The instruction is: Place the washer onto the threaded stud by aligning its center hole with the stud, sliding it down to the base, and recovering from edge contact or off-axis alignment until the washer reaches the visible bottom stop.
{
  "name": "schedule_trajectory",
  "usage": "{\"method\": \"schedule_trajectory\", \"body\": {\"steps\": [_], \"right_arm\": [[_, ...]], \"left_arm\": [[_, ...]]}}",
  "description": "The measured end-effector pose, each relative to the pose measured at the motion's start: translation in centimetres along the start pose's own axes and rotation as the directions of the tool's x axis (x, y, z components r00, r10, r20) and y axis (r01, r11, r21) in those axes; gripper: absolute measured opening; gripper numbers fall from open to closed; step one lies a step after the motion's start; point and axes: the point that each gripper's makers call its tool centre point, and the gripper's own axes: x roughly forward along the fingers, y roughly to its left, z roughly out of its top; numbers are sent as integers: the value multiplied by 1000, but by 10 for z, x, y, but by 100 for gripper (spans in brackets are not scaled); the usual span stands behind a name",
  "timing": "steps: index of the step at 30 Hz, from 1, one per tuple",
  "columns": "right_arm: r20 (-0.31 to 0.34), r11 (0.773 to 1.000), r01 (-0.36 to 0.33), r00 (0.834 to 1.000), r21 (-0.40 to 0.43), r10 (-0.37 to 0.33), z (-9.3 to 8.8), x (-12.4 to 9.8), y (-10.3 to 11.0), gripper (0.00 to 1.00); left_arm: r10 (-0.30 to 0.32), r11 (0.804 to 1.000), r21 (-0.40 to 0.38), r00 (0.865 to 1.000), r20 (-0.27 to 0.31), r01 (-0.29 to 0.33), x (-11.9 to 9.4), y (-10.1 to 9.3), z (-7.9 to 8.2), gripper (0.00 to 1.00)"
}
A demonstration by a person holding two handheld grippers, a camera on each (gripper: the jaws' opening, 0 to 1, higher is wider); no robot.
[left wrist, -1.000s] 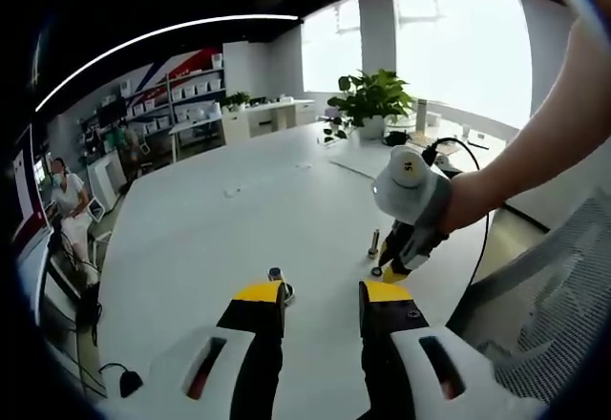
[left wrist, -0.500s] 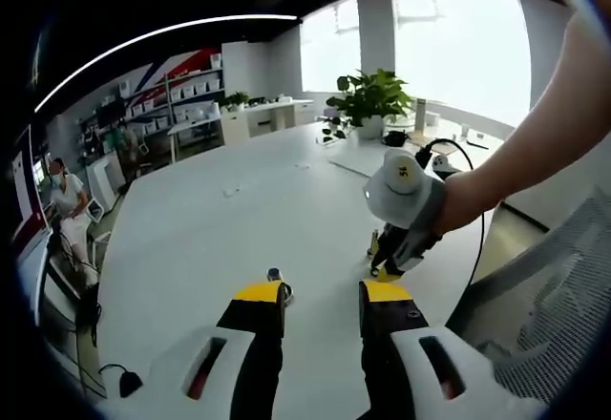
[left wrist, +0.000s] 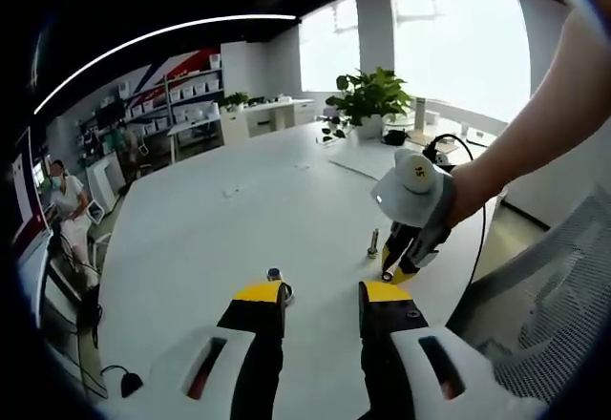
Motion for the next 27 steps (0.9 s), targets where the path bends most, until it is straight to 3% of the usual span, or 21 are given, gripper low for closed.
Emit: {"method": "schedule_trajectory", "body": {"steps": [4, 10, 16, 19, 27], "right_arm": [[0, 1000, 9, 1000, 24, -9, 2, 1, -1, 19], [-65, 997, 20, 998, -70, -24, 3, 1, 2, 19], [-118, 995, 16, 993, -100, -28, 6, 4, 2, 16], [-173, 993, 17, 984, -118, -37, 5, 5, 3, 16], [-184, 994, 77, 979, -74, -90, 4, 2, 4, 15]], "left_arm": [[-1, 1000, 3, 1000, -3, 1, 0, 0, -1, 29], [-2, 1000, 5, 1000, -6, 2, 0, -1, -1, 28], [2, 1000, 2, 1000, -3, -2, 0, 1, -1, 28], [5, 1000, 0, 1000, -3, -5, -1, 1, -1, 28], [10, 1000, -5, 1000, 1, -10, -1, 3, 0, 28]]}}
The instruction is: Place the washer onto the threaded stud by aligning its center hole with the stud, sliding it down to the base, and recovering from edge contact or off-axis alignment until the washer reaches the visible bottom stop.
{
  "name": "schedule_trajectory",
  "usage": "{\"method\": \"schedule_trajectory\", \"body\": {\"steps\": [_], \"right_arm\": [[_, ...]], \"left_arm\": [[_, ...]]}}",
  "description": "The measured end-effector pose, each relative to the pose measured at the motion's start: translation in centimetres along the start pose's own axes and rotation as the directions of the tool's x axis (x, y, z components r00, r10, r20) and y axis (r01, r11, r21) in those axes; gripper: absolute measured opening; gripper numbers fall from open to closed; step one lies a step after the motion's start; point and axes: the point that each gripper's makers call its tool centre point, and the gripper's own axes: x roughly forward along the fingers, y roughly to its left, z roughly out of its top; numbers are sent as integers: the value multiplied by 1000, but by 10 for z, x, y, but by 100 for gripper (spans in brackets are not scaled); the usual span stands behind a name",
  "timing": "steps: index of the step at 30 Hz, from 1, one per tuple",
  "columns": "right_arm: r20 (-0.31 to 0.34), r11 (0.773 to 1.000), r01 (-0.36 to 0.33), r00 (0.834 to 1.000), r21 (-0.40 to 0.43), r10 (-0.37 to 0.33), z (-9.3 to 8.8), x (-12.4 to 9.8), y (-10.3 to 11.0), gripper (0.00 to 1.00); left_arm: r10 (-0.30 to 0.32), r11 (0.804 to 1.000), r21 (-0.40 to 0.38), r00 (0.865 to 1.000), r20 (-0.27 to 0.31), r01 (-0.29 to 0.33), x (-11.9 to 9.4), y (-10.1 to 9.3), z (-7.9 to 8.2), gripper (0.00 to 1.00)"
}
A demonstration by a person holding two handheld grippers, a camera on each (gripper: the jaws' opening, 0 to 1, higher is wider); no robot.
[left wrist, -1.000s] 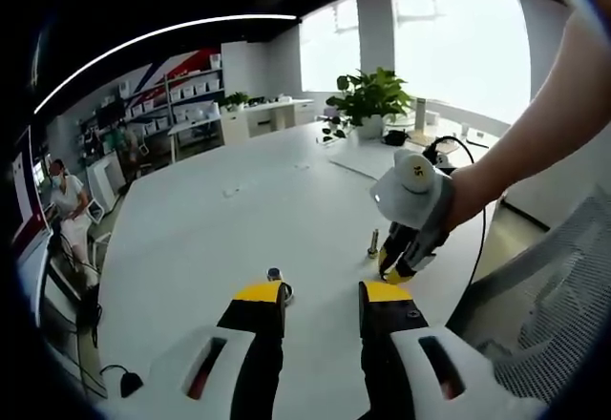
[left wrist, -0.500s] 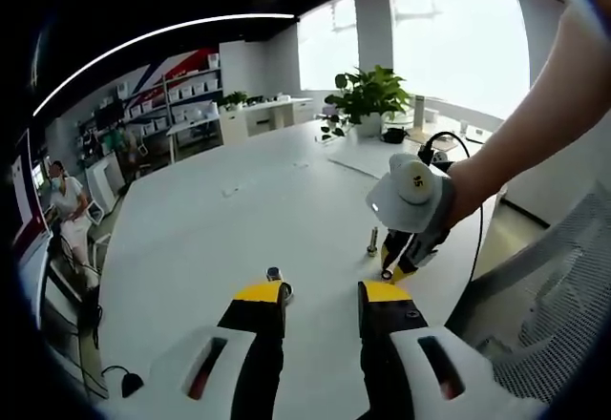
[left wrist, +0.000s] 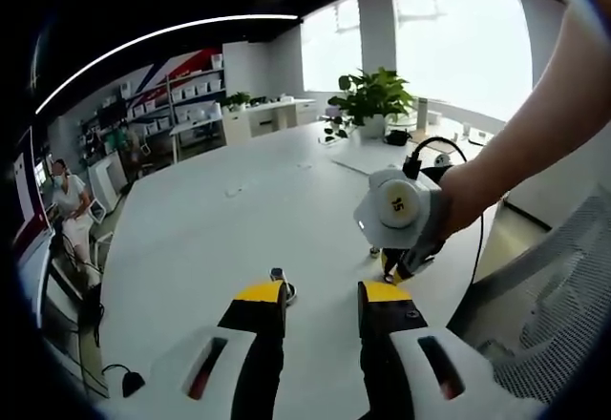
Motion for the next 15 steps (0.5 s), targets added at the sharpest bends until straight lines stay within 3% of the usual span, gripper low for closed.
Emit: {"method": "schedule_trajectory", "body": {"steps": [5, 15], "right_arm": [[62, 995, 71, 996, -67, -67, 0, -2, 1, 15], [166, 996, 81, 982, 44, -87, -2, -1, -1, 14]], "left_arm": [[-5, 1000, 0, 1000, 1, 5, 0, -1, 0, 28], [-10, 1000, 9, 1000, -1, 10, 1, -3, 0, 28]]}}
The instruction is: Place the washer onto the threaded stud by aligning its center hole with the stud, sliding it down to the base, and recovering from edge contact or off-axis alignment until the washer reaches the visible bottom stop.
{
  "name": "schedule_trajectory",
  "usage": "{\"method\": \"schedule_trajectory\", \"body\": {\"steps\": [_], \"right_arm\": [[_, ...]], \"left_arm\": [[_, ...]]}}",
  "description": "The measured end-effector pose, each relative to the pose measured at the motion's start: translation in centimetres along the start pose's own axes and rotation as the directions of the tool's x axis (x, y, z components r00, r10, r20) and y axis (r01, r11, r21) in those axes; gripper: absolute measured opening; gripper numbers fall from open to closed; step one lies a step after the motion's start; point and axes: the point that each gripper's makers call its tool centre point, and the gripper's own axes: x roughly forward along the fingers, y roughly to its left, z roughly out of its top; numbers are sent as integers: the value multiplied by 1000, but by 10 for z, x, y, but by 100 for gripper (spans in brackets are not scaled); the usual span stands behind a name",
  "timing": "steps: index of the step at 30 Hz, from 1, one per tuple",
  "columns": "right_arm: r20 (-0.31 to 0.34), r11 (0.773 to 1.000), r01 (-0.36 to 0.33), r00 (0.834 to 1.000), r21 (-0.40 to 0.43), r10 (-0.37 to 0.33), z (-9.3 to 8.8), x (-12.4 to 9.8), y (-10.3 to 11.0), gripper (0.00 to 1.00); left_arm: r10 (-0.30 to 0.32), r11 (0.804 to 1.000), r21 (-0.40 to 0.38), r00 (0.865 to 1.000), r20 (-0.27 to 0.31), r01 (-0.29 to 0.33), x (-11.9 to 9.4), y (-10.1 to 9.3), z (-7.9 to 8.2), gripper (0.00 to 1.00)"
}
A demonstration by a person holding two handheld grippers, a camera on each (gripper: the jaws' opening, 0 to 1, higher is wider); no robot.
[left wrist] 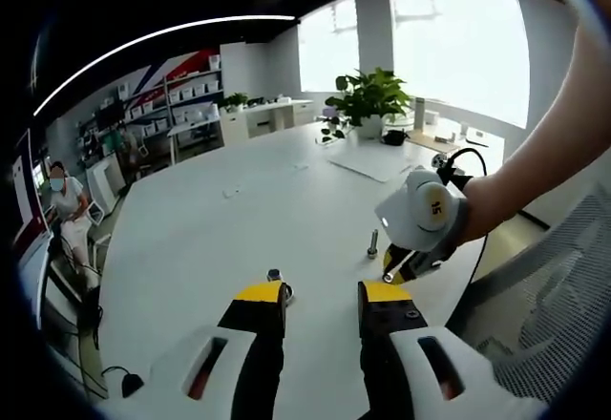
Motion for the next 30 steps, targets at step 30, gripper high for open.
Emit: {"method": "schedule_trajectory", "body": {"steps": [30], "right_arm": [[64, 971, 7, 998, 239, -23, -12, -30, -34, 14]], "left_arm": [[3, 1000, -12, 1000, 16, -3, -2, 1, 4, 28]]}}
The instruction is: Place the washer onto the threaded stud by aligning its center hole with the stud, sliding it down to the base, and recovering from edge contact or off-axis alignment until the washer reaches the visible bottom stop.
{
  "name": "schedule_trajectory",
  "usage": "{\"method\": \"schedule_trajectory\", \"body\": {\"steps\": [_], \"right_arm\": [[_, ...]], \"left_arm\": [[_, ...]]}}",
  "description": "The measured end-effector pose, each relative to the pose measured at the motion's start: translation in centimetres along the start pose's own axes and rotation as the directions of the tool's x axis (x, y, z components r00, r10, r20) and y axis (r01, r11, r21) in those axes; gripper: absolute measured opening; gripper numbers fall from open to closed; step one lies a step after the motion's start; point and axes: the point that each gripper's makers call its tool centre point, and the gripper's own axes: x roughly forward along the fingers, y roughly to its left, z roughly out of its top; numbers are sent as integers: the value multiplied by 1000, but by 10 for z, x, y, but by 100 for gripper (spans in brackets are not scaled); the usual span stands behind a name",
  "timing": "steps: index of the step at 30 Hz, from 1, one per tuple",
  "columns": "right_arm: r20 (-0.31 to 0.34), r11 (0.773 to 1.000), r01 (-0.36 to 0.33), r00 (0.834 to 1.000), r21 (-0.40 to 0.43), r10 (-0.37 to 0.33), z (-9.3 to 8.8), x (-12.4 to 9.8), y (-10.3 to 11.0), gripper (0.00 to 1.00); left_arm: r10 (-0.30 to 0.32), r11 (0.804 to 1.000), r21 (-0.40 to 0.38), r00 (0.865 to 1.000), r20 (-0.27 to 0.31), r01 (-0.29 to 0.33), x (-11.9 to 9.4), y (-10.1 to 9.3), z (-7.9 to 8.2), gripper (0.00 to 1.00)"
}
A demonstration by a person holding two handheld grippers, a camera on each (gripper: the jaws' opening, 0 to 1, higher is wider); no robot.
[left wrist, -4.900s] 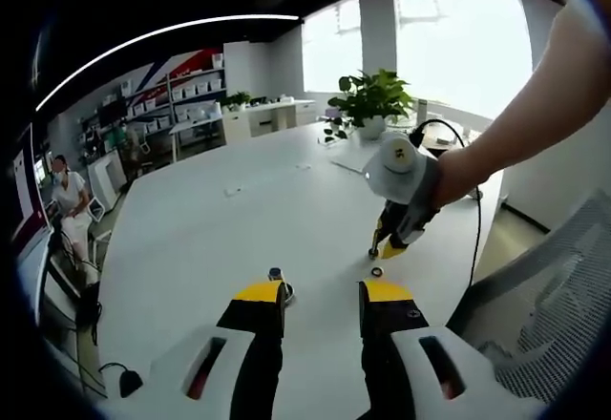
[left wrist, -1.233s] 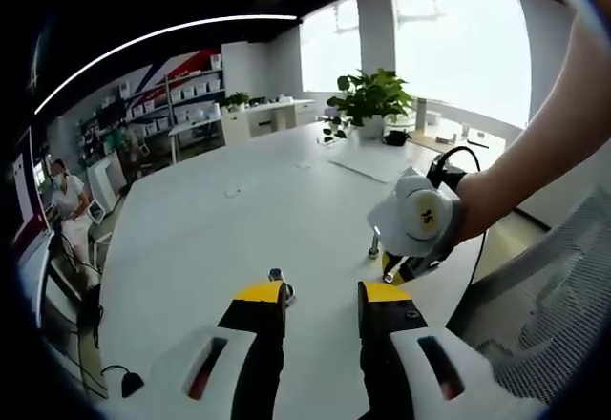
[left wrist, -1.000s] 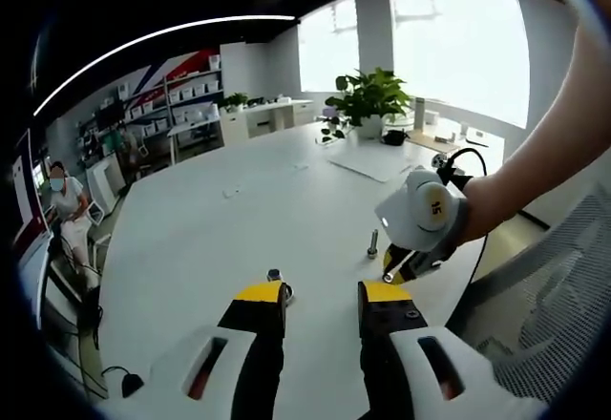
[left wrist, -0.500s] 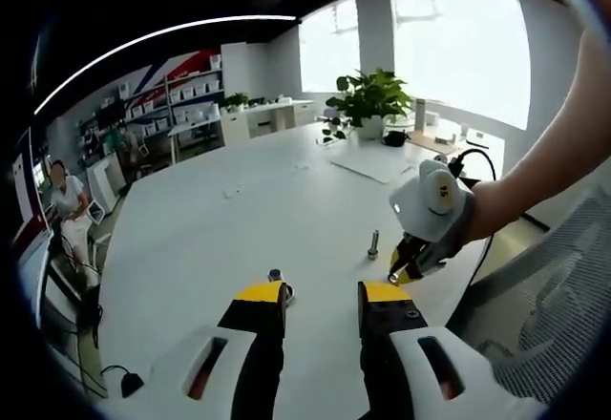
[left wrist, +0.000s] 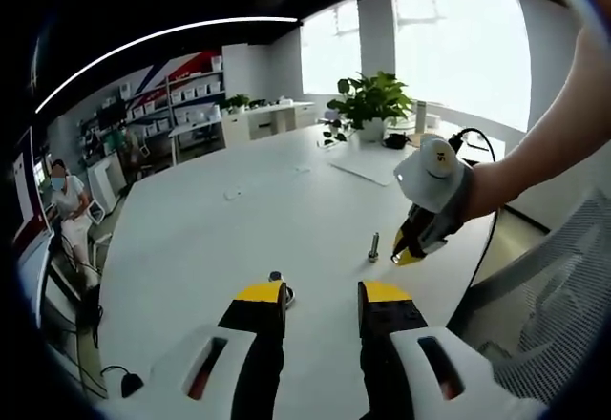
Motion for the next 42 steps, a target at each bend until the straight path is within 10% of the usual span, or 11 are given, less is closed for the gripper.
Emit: {"method": "schedule_trajectory", "body": {"steps": [21, 42], "right_arm": [[109, 997, 55, 992, 60, -61, 35, -26, -22, 14], [36, 998, 35, 999, -46, -33, 38, -10, -26, 14]], "left_arm": [[-18, 1000, 6, 1000, 1, 18, 1, -5, 1, 28], [-21, 1000, 9, 1000, -7, 21, 2, -5, -1, 28]]}}
